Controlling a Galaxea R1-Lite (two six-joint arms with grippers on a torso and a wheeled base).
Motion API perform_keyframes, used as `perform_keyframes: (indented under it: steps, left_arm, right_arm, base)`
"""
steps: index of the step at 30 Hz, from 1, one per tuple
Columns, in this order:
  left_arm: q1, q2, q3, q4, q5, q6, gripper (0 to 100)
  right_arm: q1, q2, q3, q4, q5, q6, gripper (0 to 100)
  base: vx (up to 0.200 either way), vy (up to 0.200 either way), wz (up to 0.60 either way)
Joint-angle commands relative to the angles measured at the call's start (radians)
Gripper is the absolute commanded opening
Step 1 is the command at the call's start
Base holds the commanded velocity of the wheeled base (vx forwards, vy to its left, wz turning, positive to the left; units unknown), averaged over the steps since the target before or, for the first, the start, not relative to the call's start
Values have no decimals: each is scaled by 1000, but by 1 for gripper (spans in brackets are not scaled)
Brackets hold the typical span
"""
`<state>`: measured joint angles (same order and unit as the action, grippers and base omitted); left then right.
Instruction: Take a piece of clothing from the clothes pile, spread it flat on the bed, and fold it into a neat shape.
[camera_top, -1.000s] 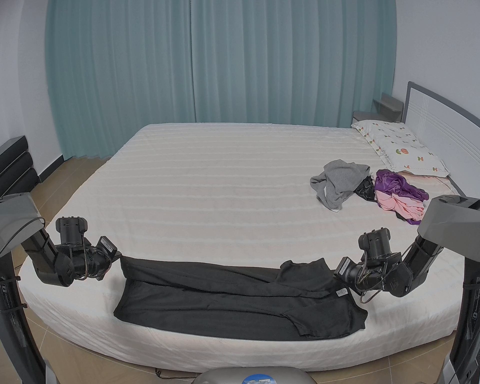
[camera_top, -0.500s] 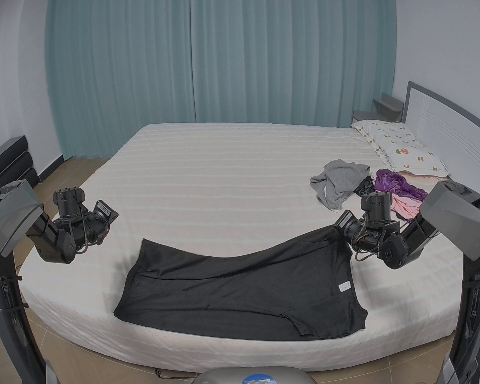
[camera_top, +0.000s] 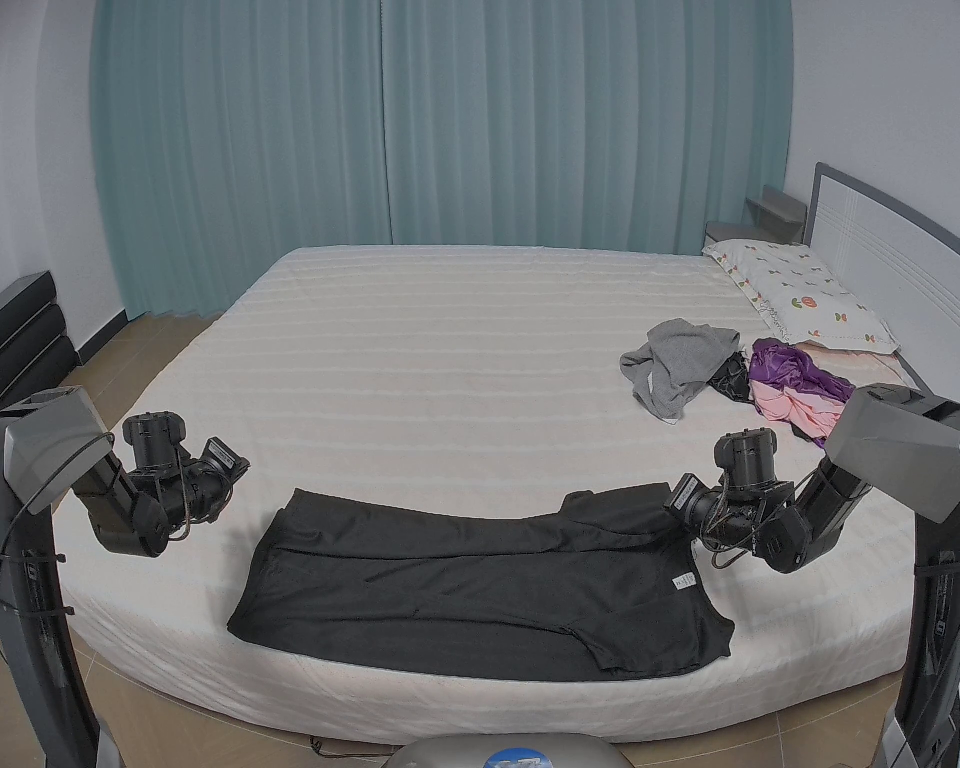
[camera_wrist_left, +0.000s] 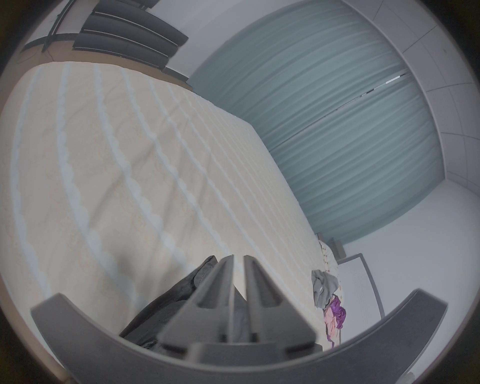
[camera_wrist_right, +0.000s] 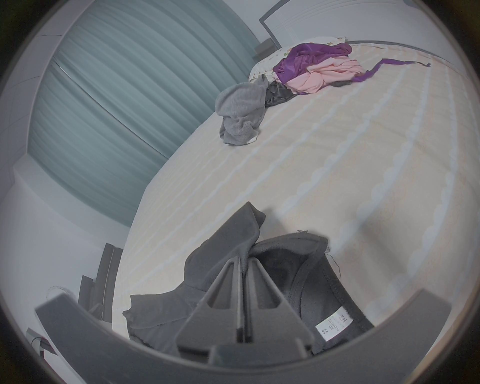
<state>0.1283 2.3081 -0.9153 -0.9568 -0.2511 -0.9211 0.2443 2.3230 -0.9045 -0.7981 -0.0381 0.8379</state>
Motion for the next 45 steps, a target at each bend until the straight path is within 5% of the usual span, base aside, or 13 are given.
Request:
perform_keyframes:
  steps: [1,6,19,25,40,41,45]
  left_arm:
    - [-32,85,-157,135,-17,37,100]
    - [-50,154,-344,328,-77,148,100]
    - [-121,310,-697,584,-68,297,100]
    - [-121,343,-738,602,38,390,100]
    - [-122,338,-728,670,44,390,100]
    - [-122,338,-723,671,44,390,0]
    - [-118,327,-723,704,44,386,0]
  right_arm:
    - [-5,15,4,-1,23,-3,0]
    - [-5,13,13,0,63,-3,0]
    - [6,15,22,11,64,-10,0]
    - [9,18,16,10,64,-10,0]
    - [15,26,6,11,64,-10,0]
    - [15,24,6,11,64,-10,0]
    - [13,24,6,13,64,-10,0]
  base:
    - [0,0,0]
    - [0,0,0]
    - [0,0,0]
    - [0,0,0]
    - [0,0,0]
    - [0,0,0]
    - [0,0,0]
